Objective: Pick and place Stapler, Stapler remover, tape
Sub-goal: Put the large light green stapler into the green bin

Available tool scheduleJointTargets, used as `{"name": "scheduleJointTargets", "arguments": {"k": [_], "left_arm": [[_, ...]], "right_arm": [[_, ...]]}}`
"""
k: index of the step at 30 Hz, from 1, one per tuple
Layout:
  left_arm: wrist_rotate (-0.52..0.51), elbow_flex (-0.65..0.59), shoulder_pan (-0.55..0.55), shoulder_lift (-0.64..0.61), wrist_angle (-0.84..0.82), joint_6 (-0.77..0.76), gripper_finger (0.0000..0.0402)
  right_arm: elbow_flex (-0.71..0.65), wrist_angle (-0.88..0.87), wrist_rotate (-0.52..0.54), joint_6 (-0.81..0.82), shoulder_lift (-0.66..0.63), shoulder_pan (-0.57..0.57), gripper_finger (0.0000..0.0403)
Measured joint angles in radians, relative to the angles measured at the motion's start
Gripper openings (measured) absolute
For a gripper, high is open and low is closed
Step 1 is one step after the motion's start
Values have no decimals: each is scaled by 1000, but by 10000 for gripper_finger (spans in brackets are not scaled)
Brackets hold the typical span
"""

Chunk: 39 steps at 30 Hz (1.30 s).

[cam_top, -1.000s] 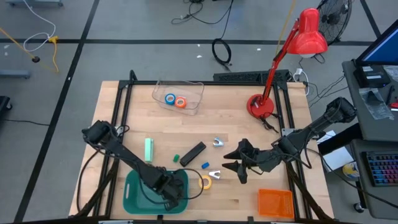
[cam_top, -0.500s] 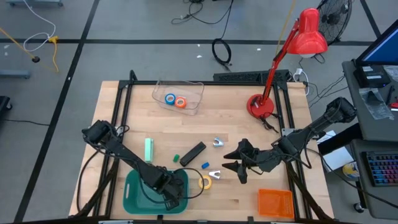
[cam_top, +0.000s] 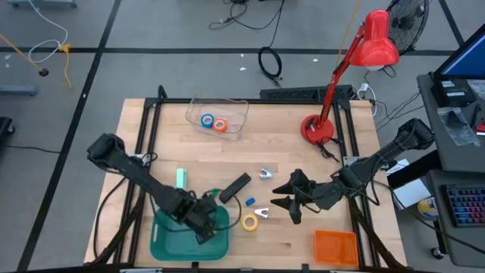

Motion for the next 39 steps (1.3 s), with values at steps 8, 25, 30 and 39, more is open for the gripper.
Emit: {"name": "scheduleJointTargets", "arguments": {"k": [8,25,30,39], "left_arm": [[-175,1,86,-171,-272,-124,145],[-51,-259,393,-309,-465,-156,145],[51,-501,389,-526,-312,-267,145],[42,-647,361,-736,-123,-420,173]], "right_arm": [[0,0,2,0,0,-35,185],[0,-2,6,49,0,-142,185],[0,0,8,54,0,-153,185],[0,-14,49,36,0,-171,185]]}}
